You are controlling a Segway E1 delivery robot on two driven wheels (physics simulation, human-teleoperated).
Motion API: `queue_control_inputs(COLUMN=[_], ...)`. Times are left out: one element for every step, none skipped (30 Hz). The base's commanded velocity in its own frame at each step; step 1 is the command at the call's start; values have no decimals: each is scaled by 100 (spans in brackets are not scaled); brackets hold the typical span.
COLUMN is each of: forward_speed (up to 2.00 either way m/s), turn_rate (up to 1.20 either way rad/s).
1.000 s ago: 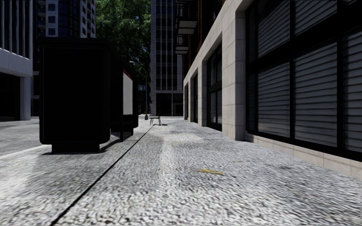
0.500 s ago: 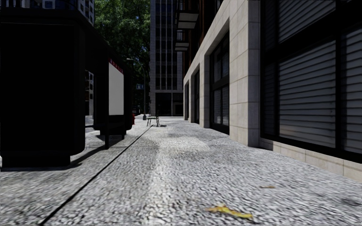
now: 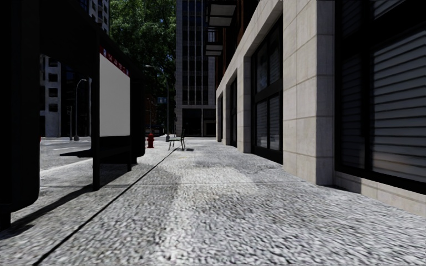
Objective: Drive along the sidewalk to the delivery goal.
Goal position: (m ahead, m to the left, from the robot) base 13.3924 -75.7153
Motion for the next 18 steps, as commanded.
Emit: queue_control_inputs(forward_speed=[200, 200, 200, 200, 200, 200, 200, 200, 200, 200, 200, 200, 200, 200, 200, 200, 200, 200], turn_rate=[0, 0, 0, 0, 0, 0, 0, 0, 0, 0, 0, 4, 8, 9, 10, 10, 10, 10])
